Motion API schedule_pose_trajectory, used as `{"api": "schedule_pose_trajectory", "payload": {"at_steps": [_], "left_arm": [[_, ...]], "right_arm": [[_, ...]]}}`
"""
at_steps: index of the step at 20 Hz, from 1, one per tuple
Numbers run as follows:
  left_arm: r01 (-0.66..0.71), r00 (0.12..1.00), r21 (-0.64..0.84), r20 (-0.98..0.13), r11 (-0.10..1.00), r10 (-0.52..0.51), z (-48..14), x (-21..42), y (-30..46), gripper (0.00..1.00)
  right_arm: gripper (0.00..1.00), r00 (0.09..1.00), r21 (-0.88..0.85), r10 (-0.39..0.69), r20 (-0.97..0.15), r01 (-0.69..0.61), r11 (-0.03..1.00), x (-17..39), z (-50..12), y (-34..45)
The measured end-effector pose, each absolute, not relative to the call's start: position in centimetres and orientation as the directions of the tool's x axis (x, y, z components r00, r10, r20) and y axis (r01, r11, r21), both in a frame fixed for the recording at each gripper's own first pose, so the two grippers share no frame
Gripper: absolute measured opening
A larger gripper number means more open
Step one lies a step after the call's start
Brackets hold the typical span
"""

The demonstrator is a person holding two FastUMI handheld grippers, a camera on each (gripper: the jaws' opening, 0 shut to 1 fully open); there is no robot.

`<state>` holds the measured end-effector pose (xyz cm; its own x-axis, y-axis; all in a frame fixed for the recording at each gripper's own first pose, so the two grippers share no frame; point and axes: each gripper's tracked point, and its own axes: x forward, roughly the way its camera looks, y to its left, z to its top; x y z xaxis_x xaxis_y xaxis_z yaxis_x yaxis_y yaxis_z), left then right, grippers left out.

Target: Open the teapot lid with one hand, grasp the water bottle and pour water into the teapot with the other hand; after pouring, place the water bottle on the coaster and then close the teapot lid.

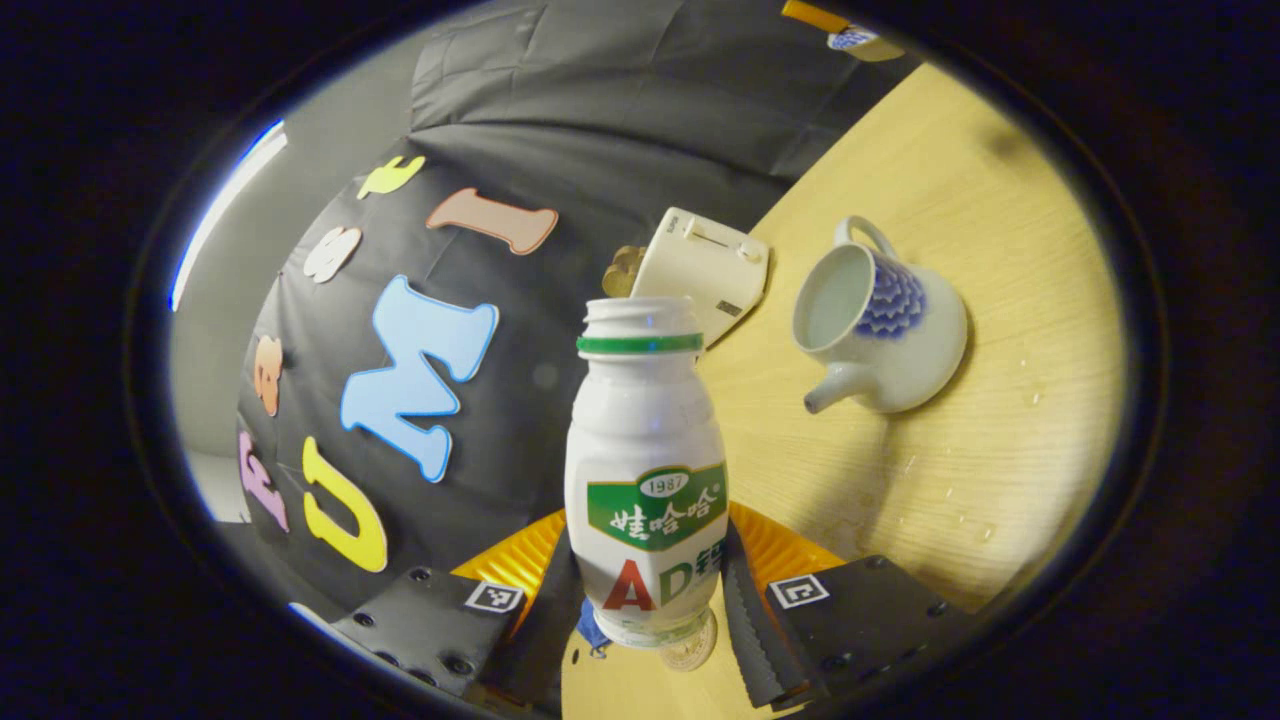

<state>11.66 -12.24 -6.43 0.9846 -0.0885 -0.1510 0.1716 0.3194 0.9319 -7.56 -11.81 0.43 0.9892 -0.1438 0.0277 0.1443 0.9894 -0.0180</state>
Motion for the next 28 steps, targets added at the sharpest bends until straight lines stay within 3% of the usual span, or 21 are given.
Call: {"api": "schedule_pose_trajectory", "payload": {"at_steps": [2,3,8,16,17,18,19,22,23,24,25,26,28], "left_arm": [[0.192,0.981,0.939,-0.175,0.287,-0.084,-7.1,12.2,-12.3,0.74],[0.194,0.981,0.943,-0.180,0.269,-0.075,-7.3,12.5,-12.2,0.79],[0.166,0.985,0.973,-0.157,0.164,-0.065,-6.9,12.3,-12.6,0.80],[0.175,0.982,0.984,-0.172,0.035,-0.079,-6.7,13.2,-14.1,0.75],[0.174,0.982,0.985,-0.172,0.019,-0.077,-6.7,13.3,-14.2,0.80],[0.177,0.982,0.984,-0.176,-0.001,-0.073,-6.7,13.3,-14.1,0.70],[0.180,0.981,0.983,-0.181,-0.018,-0.070,-6.8,13.4,-14.2,0.75],[0.175,0.981,0.984,-0.178,-0.042,-0.074,-6.7,13.4,-14.4,0.75],[0.172,0.982,0.984,-0.175,-0.052,-0.073,-6.7,13.5,-14.4,0.70],[0.164,0.983,0.984,-0.169,-0.065,-0.074,-6.6,13.7,-14.5,0.80],[0.159,0.984,0.984,-0.164,-0.080,-0.074,-6.4,13.8,-14.5,0.74],[0.157,0.984,0.983,-0.164,-0.094,-0.072,-6.5,13.6,-14.4,0.80],[0.159,0.983,0.981,-0.168,-0.112,-0.077,-6.5,13.5,-14.5,0.80]], "right_arm": [[0.02,0.989,-0.016,-0.143,0.022,0.143,0.990,-7.5,0.2,-11.9],[0.02,0.990,-0.015,-0.141,0.019,0.141,0.990,-7.4,0.1,-11.9],[0.02,0.990,-0.012,-0.139,0.016,0.139,0.990,-7.3,-0.1,-11.9],[0.01,0.989,-0.008,-0.145,0.024,0.146,0.989,-7.6,0.2,-12.2],[0.01,0.989,-0.006,-0.144,0.024,0.144,0.990,-7.7,0.2,-12.1],[0.01,0.990,-0.005,-0.143,0.022,0.143,0.990,-7.7,0.2,-12.1],[0.01,0.990,-0.006,-0.142,0.021,0.142,0.990,-7.7,0.3,-12.1],[0.01,0.989,-0.010,-0.143,0.022,0.144,0.990,-7.8,0.2,-12.2],[0.01,0.989,-0.004,-0.147,0.025,0.147,0.989,-7.9,0.3,-12.3],[0.02,0.988,0.001,-0.150,0.028,0.150,0.989,-7.9,0.4,-12.5],[0.01,0.988,0.000,-0.153,0.029,0.153,0.988,-7.9,0.4,-12.5],[0.02,0.988,0.001,-0.153,0.030,0.153,0.988,-7.9,0.4,-12.5],[0.02,0.989,0.001,-0.149,0.027,0.149,0.989,-7.9,0.4,-12.3]]}}
